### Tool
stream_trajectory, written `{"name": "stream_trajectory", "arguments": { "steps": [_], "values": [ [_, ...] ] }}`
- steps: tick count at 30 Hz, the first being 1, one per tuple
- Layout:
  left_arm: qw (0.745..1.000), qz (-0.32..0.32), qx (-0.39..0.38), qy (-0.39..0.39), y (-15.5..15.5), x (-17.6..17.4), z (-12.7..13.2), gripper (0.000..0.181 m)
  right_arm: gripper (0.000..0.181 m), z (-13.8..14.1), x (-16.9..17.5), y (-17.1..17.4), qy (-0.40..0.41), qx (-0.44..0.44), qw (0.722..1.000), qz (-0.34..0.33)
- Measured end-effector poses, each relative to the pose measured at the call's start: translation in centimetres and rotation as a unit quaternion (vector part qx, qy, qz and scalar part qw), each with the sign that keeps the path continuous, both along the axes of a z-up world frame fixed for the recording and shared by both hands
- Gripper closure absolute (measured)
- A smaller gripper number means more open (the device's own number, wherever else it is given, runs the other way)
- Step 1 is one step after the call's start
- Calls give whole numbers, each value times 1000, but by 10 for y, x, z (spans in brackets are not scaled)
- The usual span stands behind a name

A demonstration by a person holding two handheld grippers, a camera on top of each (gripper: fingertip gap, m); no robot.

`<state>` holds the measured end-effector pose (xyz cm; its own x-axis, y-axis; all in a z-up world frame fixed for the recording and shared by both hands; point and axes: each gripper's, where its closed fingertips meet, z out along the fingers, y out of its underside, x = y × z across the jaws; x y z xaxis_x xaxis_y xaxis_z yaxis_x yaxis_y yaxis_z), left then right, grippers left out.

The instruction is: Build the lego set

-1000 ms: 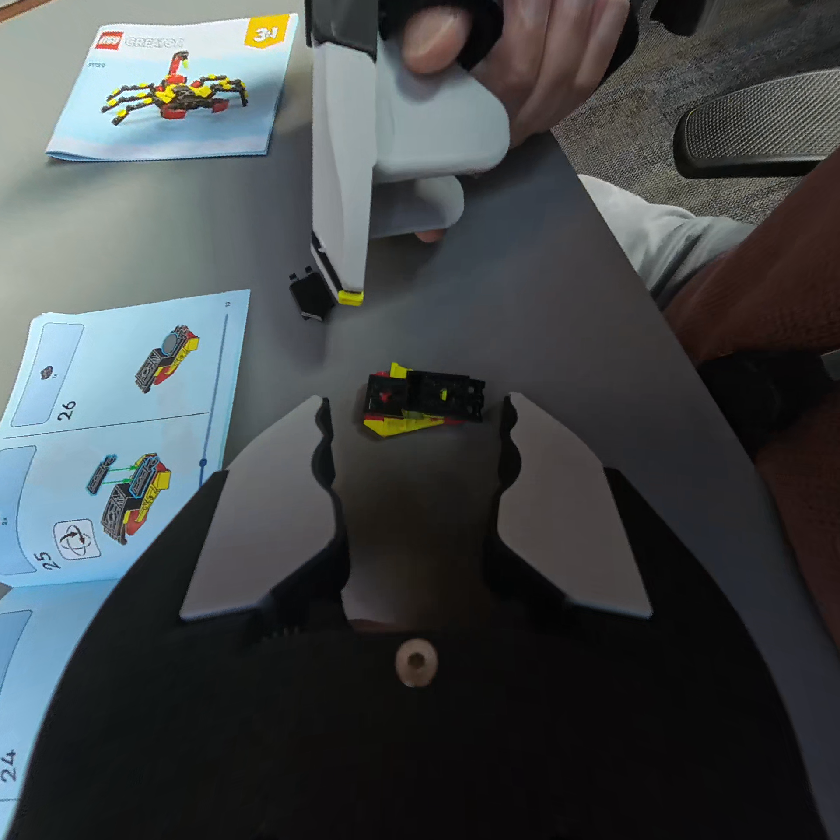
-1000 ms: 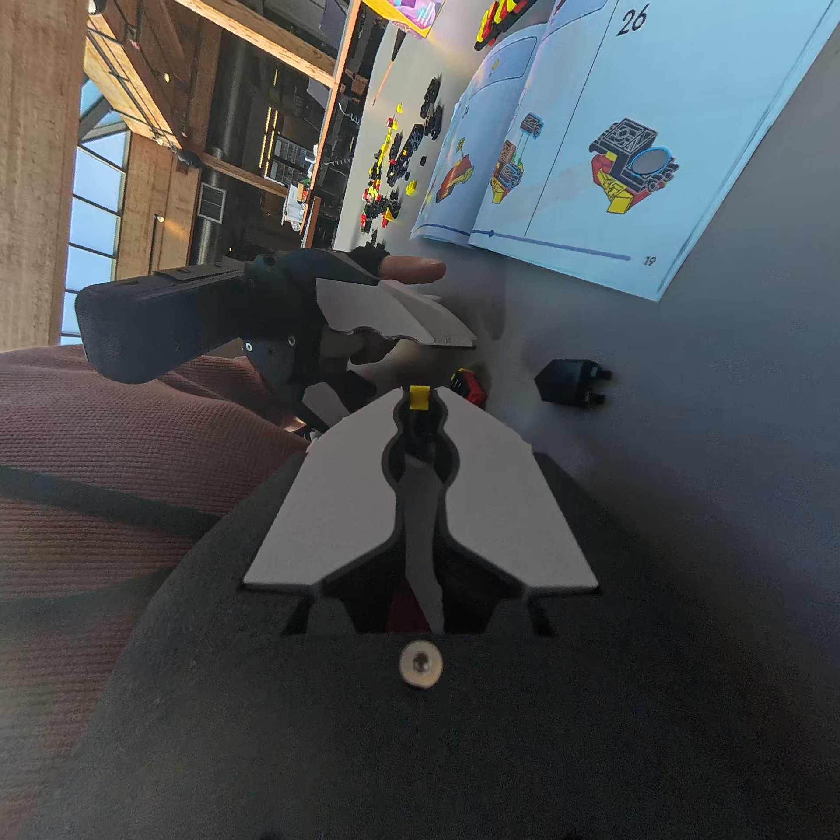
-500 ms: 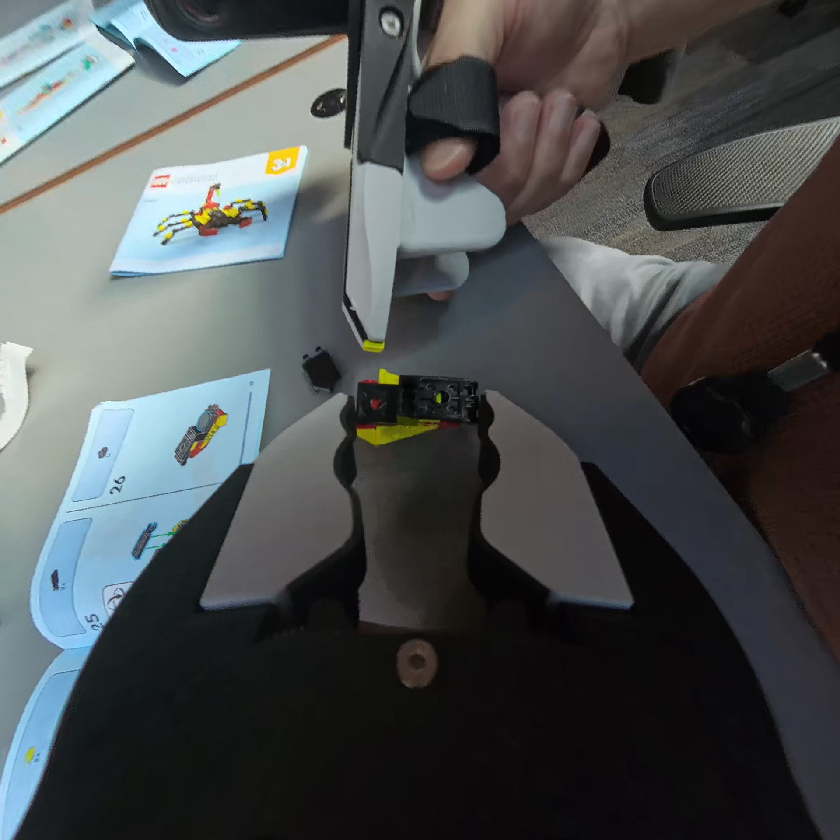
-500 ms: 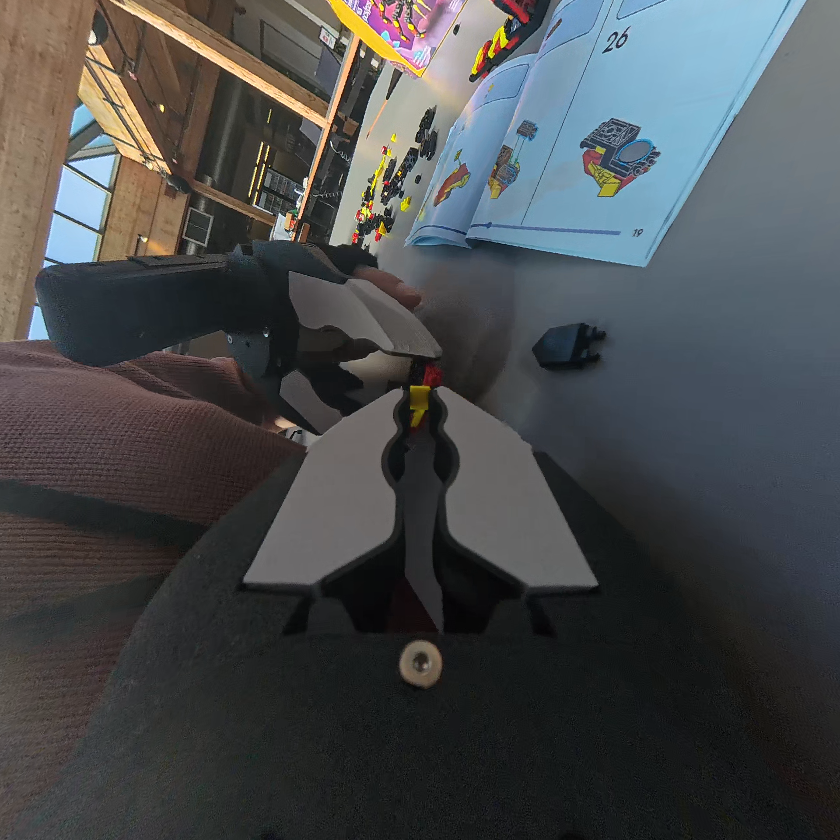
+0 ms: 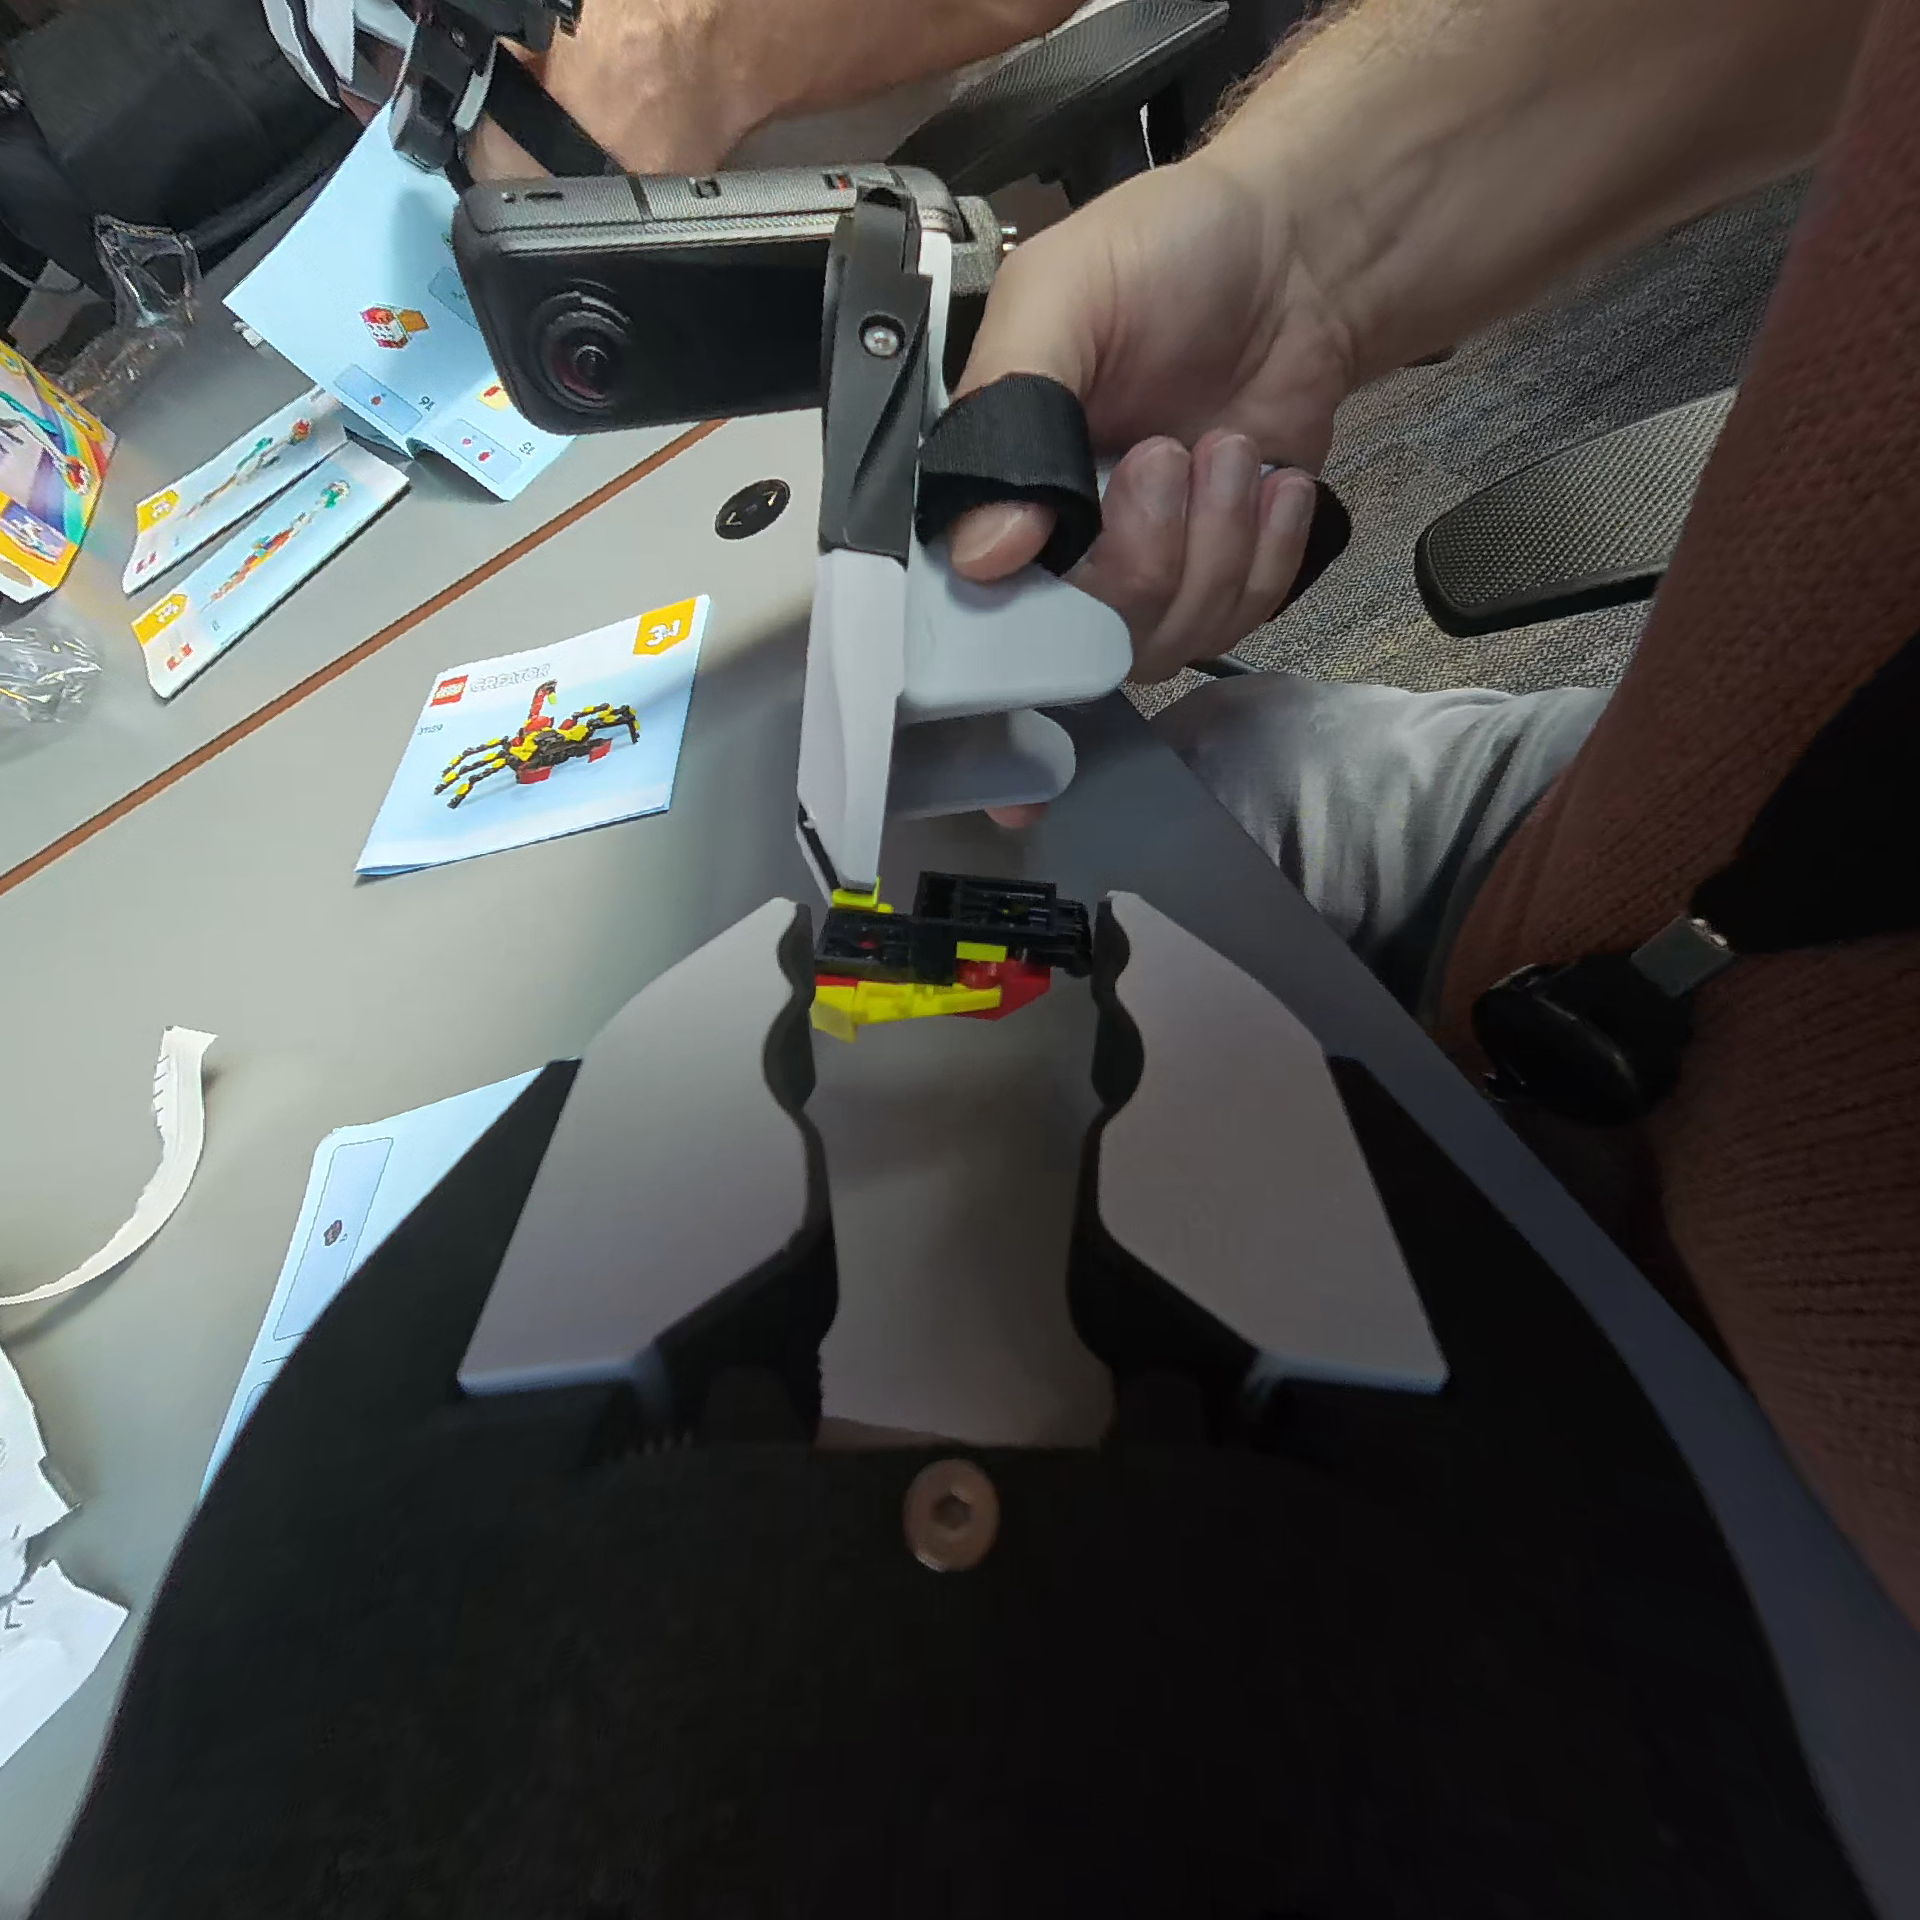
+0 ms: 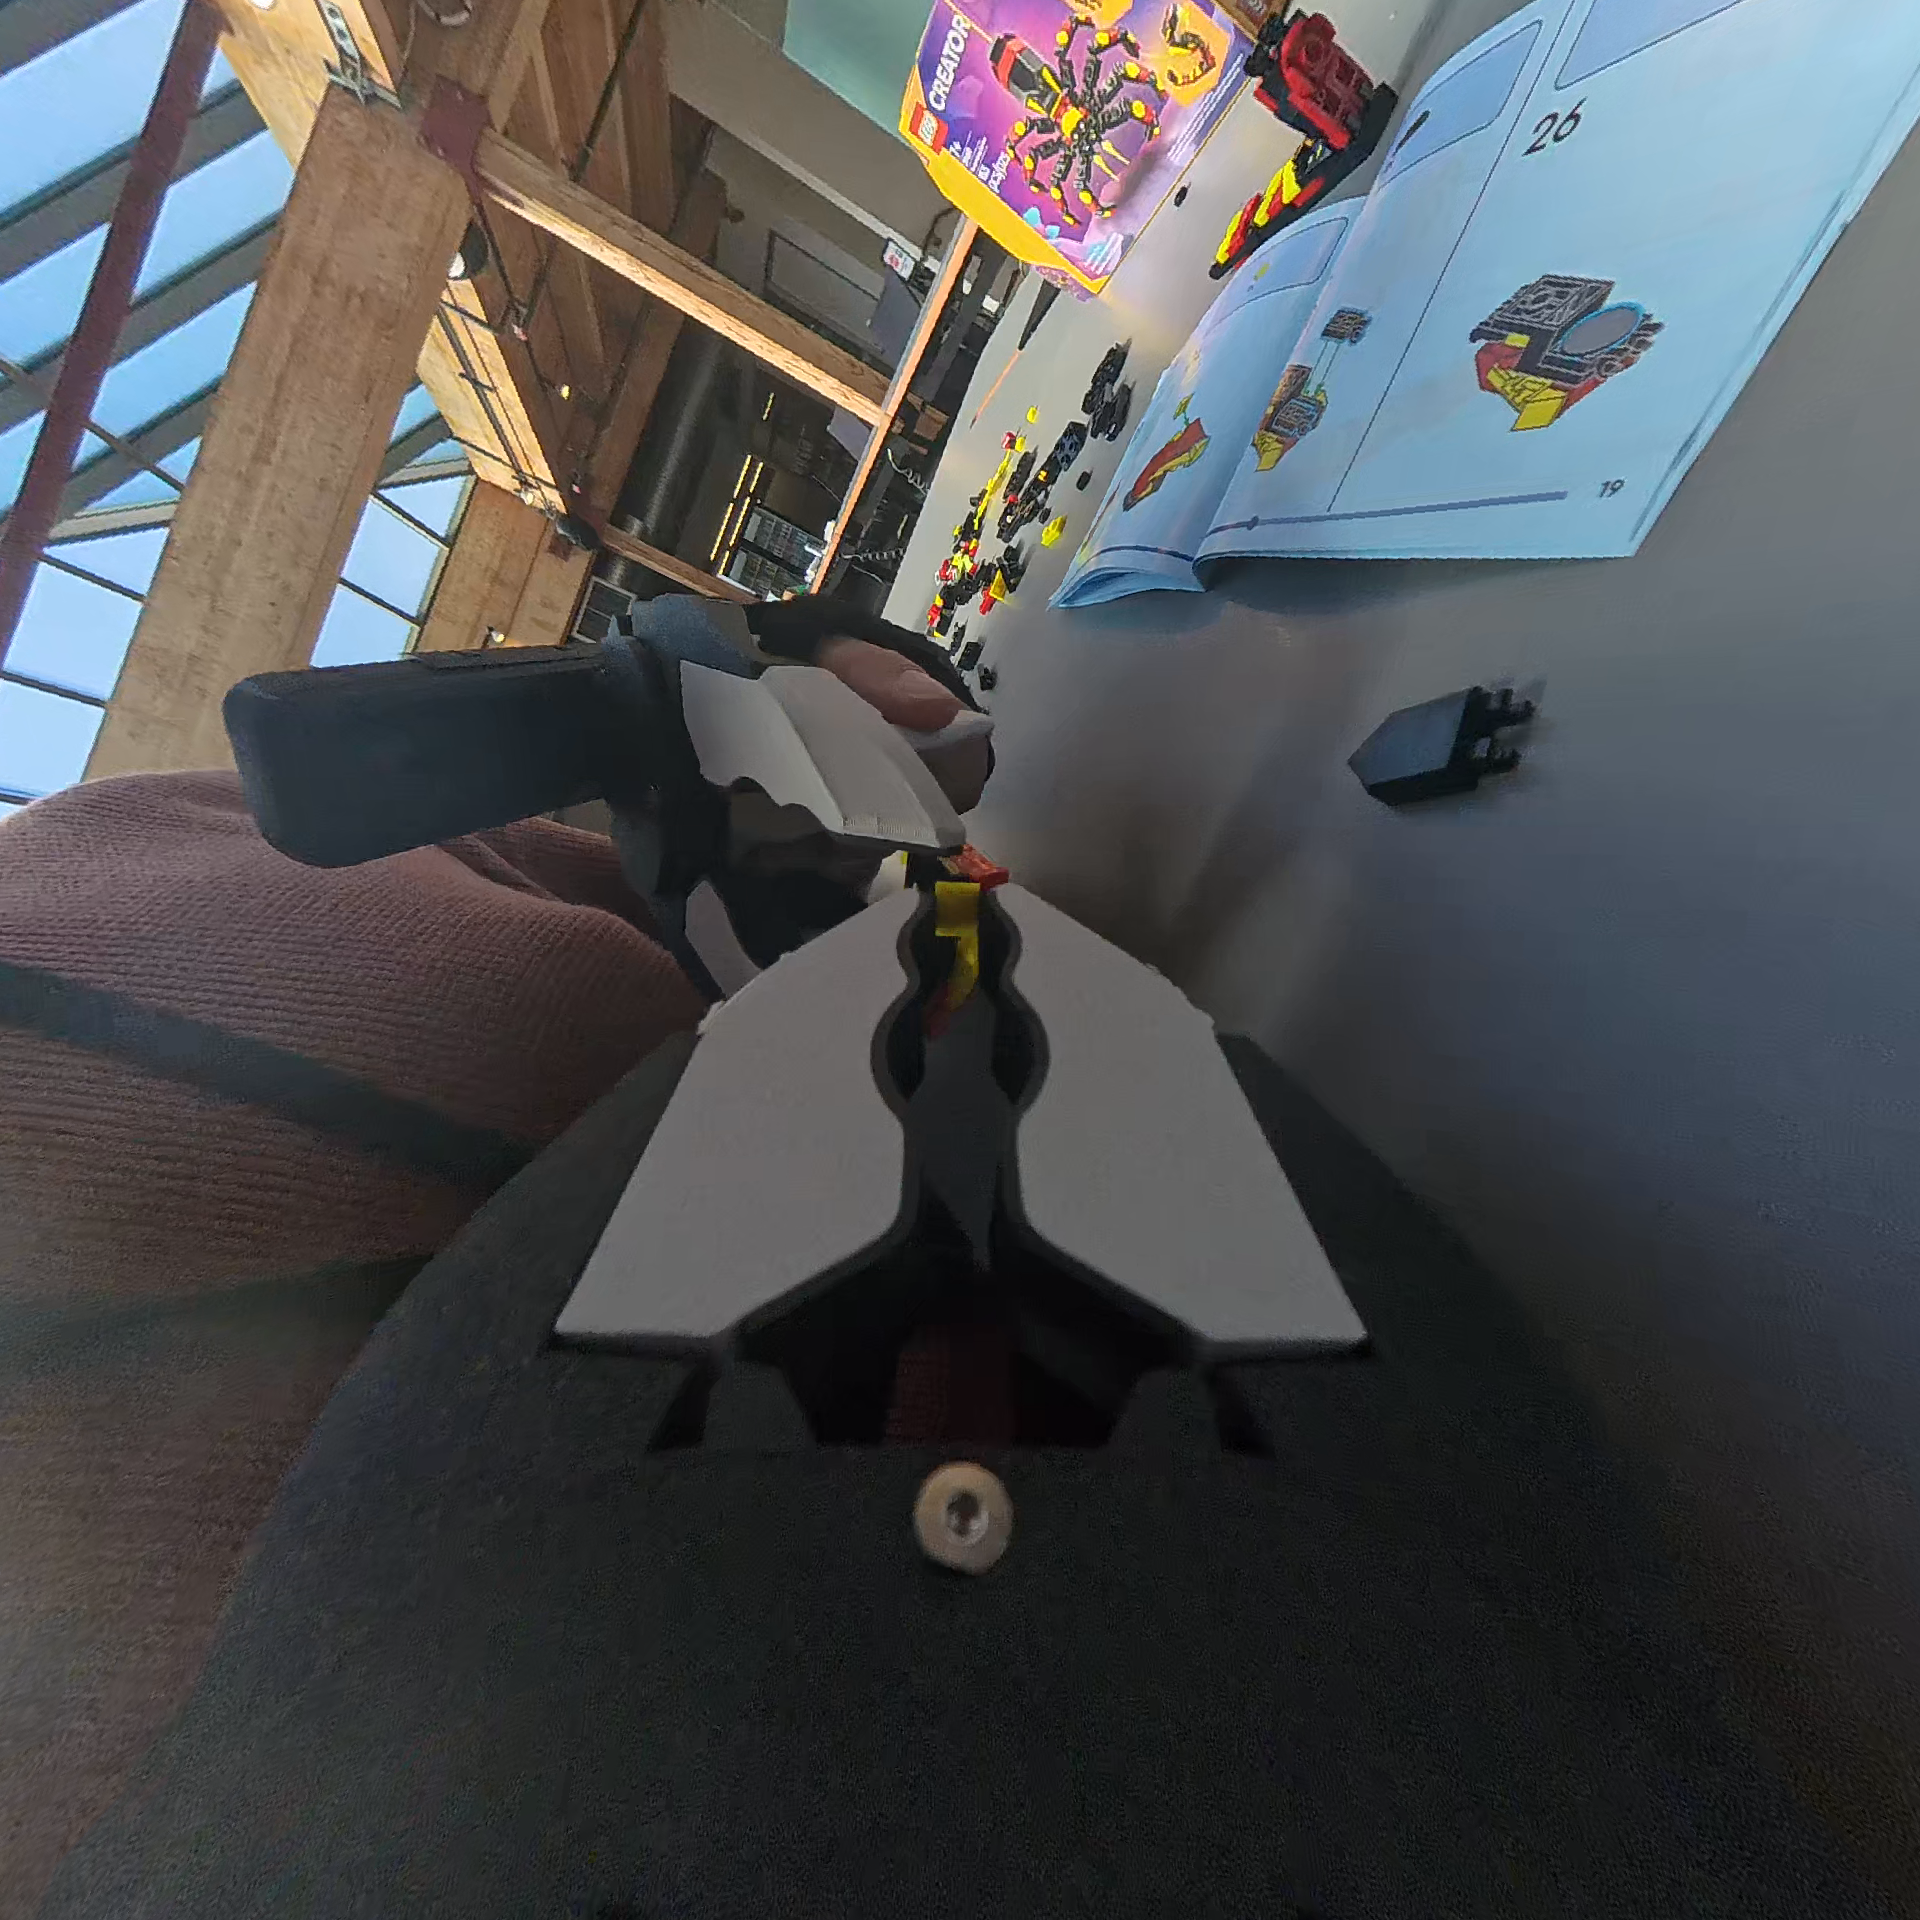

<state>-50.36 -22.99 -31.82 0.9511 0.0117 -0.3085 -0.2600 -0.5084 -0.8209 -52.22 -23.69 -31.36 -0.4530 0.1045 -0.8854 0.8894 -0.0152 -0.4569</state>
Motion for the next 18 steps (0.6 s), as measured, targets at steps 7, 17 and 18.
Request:
{"name": "stream_trajectory", "arguments": {
  "steps": [7,17,18],
  "values": [
    [999,7,25,-30,-6,-3,1,130,174,-3,-6,2,9,6,1000,-17],
    [998,49,48,-6,-16,-38,23,130,174,18,-31,16,55,-5,997,-52],
    [997,54,62,-3,-16,-41,30,130,174,21,-32,16,61,-6,997,-52]
  ]
}}
